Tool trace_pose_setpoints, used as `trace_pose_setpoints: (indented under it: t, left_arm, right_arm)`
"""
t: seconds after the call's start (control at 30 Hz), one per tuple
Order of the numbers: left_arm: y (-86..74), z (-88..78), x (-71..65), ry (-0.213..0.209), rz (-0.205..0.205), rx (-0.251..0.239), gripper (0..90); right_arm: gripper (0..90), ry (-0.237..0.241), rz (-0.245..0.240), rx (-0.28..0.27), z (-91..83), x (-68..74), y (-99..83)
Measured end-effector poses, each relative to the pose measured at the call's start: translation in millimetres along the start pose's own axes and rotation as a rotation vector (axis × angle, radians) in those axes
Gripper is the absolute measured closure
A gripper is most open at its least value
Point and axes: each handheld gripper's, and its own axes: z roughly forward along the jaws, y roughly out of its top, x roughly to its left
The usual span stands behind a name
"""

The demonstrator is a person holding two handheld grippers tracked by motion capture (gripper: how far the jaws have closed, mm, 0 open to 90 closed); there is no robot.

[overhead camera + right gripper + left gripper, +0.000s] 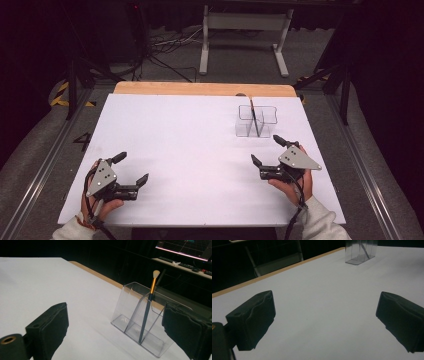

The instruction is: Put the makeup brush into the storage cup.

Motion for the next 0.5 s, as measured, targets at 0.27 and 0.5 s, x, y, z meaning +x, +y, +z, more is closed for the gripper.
trace_pose_setpoints:
  t: [0.27, 0.5]
  left_arm:
    - [0.0, 0.6, -0.1, -0.004, 0.003, 0.001, 3.1]
    - [-0.2, 2.5, -0.3, -0.008, 0.0, 0.005, 3.1]
  right_arm:
    - [6.8, 0.001, 0.013, 0.008, -5.5, -1.5, -7.3]
    - [6.0, -0.02, 0.013, 0.03, -10.8, -3.9, -14.5]
